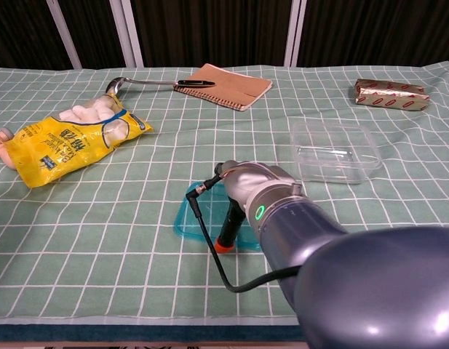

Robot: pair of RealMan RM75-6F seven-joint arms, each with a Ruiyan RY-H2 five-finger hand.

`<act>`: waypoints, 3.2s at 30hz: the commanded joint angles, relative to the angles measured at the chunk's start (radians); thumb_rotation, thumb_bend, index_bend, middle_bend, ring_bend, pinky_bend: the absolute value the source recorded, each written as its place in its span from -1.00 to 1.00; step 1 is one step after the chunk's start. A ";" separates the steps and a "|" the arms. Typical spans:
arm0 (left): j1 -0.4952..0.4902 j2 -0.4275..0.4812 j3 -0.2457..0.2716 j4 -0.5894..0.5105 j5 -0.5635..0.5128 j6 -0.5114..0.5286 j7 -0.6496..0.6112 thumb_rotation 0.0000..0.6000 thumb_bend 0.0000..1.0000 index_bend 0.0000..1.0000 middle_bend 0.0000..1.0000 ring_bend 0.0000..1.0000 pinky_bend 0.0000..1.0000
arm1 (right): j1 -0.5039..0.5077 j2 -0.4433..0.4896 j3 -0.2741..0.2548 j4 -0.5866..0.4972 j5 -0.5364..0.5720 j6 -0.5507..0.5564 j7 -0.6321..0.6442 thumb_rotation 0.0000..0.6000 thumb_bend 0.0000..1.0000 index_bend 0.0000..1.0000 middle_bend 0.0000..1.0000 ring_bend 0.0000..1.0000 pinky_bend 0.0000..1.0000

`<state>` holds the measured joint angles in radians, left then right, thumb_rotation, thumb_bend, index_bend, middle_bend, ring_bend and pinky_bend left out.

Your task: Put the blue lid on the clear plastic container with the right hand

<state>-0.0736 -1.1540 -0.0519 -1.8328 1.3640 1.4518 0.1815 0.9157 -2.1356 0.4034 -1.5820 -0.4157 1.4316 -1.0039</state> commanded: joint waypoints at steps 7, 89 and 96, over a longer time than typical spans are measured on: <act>-0.002 -0.001 -0.001 0.002 -0.004 -0.002 0.001 1.00 -0.28 -0.74 -1.00 -1.00 -1.00 | -0.004 -0.012 0.005 0.026 -0.014 -0.014 0.006 1.00 -0.69 -1.00 -0.77 -1.00 -1.00; -0.006 0.002 -0.002 0.002 -0.027 -0.011 -0.001 1.00 -0.28 -0.73 -1.00 -1.00 -1.00 | -0.074 0.057 -0.010 -0.043 -0.037 -0.065 0.029 1.00 -0.30 -1.00 -0.02 -0.83 -1.00; -0.006 0.001 -0.001 0.002 -0.026 -0.011 0.001 1.00 -0.28 -0.73 -1.00 -1.00 -1.00 | -0.081 0.087 -0.011 -0.085 -0.051 -0.065 0.043 1.00 -0.30 -1.00 -0.02 -0.83 -1.00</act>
<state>-0.0798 -1.1534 -0.0533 -1.8305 1.3379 1.4410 0.1826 0.8358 -2.0523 0.3916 -1.6622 -0.4647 1.3671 -0.9639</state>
